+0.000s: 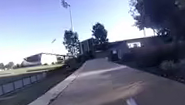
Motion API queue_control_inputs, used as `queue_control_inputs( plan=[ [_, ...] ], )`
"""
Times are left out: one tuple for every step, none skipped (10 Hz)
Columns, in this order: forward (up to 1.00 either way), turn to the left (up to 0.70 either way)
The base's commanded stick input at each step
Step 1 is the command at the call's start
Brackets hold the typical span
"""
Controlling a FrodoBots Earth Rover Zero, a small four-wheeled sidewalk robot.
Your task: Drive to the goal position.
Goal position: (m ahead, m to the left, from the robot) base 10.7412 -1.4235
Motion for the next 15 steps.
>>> queue_control_inputs(
  plan=[
    [1.0, 0.0],
    [1.0, 0.0],
    [1.0, 0.0],
    [1.0, 0.0],
    [1.0, 0.0],
    [1.0, 0.0],
    [1.0, 0.0],
    [1.0, 0.0],
    [1.0, 0.0],
    [1.0, 0.0],
    [1.0, 0.0],
    [1.0, 0.0],
    [1.0, 0.0],
    [1.0, 0.0],
    [1.0, 0.0]
  ],
)
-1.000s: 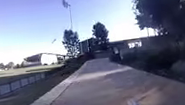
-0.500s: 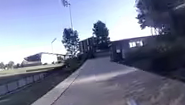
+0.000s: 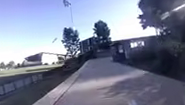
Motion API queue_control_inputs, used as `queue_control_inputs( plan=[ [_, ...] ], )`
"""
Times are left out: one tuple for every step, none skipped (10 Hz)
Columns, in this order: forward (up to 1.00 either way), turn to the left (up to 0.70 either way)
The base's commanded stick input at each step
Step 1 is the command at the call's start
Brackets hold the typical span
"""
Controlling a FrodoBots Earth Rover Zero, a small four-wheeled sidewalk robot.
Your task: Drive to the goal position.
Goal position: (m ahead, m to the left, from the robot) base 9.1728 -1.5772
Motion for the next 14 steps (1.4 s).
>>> queue_control_inputs(
  plan=[
    [1.0, 0.0],
    [1.0, 0.0],
    [1.0, 0.0],
    [1.0, 0.0],
    [1.0, 0.0],
    [1.0, 0.0],
    [1.0, 0.0],
    [1.0, 0.0],
    [1.0, 0.0],
    [1.0, 0.0],
    [1.0, 0.0],
    [1.0, 0.0],
    [1.0, 0.0],
    [1.0, 0.0]
  ],
)
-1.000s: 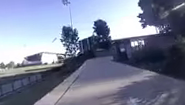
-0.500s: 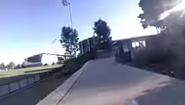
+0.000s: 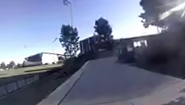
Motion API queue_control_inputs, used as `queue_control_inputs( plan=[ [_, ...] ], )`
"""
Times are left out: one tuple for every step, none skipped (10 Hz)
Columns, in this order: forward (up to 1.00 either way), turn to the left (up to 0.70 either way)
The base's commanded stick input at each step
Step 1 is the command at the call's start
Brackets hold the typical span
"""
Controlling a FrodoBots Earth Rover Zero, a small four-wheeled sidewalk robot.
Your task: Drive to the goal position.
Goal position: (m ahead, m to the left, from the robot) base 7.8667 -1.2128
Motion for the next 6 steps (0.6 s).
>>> queue_control_inputs(
  plan=[
    [1.0, 0.0],
    [1.0, 0.0],
    [1.0, 0.0],
    [1.0, 0.0],
    [1.0, 0.0],
    [1.0, 0.0]
  ],
)
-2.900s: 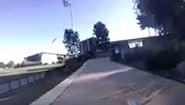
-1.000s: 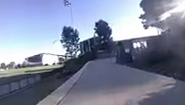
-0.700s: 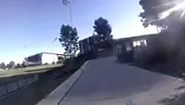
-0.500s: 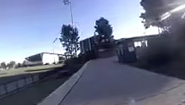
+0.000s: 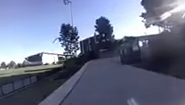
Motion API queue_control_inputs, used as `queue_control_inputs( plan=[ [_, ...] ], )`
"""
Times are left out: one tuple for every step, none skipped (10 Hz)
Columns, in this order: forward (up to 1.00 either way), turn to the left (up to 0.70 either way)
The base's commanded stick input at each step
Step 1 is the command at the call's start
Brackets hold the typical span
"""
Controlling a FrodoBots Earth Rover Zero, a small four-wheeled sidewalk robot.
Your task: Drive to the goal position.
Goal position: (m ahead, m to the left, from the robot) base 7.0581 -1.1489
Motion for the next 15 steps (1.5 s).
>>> queue_control_inputs(
  plan=[
    [1.0, 0.0],
    [1.0, 0.0],
    [1.0, 0.0],
    [1.0, 0.0],
    [1.0, 0.0],
    [1.0, 0.0],
    [1.0, 0.0],
    [1.0, 0.0],
    [1.0, -0.22],
    [1.0, -0.11],
    [1.0, 0.0],
    [1.0, 0.0],
    [1.0, 0.0],
    [1.0, 0.0],
    [1.0, 0.0]
  ],
)
